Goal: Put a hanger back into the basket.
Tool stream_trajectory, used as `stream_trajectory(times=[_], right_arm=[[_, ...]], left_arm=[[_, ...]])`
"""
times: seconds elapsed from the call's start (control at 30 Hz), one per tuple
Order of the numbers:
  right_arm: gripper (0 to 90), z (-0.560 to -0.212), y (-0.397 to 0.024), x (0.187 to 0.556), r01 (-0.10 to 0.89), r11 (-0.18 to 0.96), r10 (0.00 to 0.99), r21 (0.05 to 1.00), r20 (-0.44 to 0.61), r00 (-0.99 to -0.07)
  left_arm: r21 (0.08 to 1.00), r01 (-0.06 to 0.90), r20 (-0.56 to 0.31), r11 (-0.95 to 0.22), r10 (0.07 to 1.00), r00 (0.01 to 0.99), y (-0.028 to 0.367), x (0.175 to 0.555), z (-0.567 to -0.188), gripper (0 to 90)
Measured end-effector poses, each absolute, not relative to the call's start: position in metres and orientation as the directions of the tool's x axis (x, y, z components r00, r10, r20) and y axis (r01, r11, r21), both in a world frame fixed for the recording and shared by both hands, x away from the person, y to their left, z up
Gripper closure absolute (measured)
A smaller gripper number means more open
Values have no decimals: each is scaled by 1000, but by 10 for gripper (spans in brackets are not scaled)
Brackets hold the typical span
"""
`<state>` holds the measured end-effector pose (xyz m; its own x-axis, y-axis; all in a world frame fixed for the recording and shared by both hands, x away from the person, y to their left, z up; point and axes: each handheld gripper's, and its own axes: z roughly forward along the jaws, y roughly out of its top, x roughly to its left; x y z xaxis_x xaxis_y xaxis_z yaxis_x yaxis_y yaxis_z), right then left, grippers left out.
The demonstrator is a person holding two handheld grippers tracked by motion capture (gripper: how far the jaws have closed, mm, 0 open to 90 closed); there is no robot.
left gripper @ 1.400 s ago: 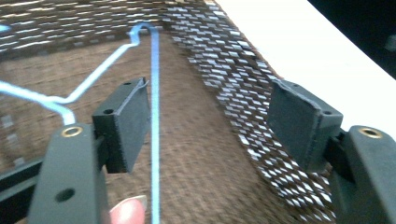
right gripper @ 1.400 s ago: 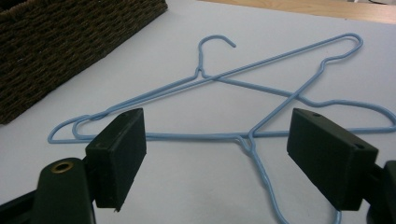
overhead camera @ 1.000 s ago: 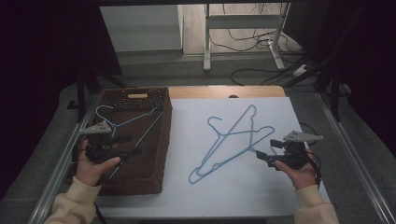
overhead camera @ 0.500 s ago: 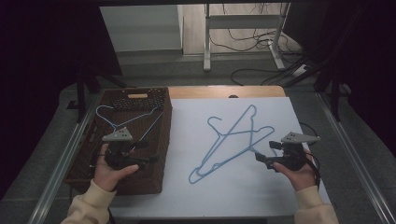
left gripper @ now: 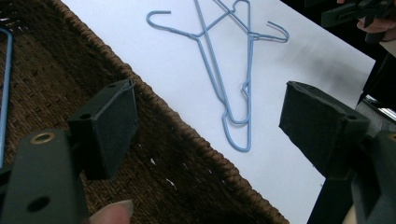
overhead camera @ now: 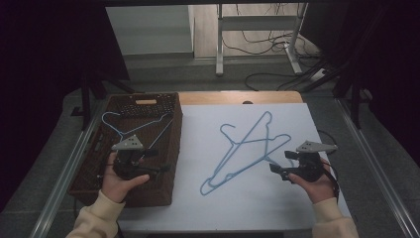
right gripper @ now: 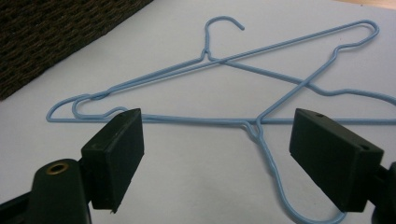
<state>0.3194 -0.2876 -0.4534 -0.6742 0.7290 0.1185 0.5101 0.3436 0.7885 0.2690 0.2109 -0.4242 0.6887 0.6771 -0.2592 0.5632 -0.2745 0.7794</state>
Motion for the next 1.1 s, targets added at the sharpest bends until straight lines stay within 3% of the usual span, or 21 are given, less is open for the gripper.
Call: stream_trajectory(times=[0.2, 0.5, 1.1], right_arm=[[122, -453, -286, 325, 534, 349, 764, 770, 96, -638], [117, -453, -276, 336, 556, 349, 773, 755, 104, -626], [322, -459, -268, 356, 622, 422, 798, 660, 55, -600]], left_arm=[[773, 564, -254, -289, 674, 694, 212, 271, -426, 192], [770, 569, -253, -291, 679, 689, 213, 271, -427, 191], [769, 564, -245, -301, 676, 695, 209, 266, -426, 193]])
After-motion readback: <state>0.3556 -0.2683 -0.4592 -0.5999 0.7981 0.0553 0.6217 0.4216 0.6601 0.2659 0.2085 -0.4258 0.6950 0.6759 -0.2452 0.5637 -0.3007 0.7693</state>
